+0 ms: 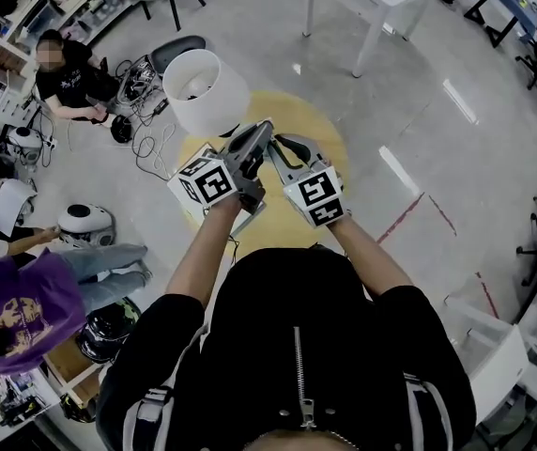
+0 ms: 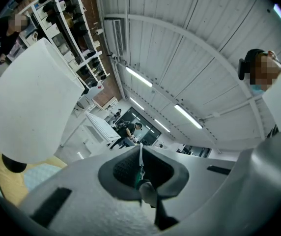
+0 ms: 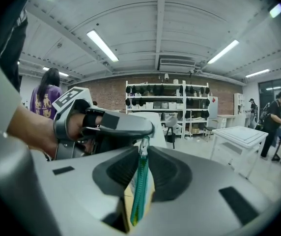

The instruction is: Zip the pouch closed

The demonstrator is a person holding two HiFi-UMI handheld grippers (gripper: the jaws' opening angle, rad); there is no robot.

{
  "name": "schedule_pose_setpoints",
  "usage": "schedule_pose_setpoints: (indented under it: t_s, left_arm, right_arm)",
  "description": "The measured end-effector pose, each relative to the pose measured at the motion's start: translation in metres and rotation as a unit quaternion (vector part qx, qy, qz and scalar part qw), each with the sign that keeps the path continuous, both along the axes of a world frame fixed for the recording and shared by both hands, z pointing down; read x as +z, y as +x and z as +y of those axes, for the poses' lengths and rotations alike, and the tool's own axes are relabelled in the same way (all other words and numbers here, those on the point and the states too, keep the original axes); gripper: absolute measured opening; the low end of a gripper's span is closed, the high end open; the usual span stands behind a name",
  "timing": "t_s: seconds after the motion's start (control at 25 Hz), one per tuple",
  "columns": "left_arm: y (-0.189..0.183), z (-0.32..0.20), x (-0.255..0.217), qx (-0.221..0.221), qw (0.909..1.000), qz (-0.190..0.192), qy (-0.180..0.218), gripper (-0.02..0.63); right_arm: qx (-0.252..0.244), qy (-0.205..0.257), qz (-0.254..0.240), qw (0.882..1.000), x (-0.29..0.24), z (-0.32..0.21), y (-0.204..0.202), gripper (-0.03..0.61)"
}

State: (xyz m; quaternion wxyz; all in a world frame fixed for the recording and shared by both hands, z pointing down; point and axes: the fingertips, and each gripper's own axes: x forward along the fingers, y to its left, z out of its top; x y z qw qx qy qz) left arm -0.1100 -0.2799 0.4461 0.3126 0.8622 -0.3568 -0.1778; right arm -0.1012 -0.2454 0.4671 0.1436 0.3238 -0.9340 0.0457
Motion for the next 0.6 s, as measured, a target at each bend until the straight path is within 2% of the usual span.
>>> schedule_pose_setpoints:
  t_s: [0.08,0.2,0.6]
  left_arm:
    - [0.001,0.000,-0.001,0.004,1.0000,0.000,0.001,0.012]
    - [0.002,0.001,-0.003,0.006,1.0000,-0.005,0.004,0.012]
    - [0.008,0.001,-0.006,0.023,0.9985,-0.044,0.025,0.011]
  right_arm:
    - [0.000,-0.003,-0.004,1.000,-0.001,0.000,0.000,0.075]
    - [0.006,0.000,-0.004,1.000,-0.002,0.000,0.003,0.050]
    - [0.006,0.010,-0.003,1.000,-0.006,0.003,0.013,0.041]
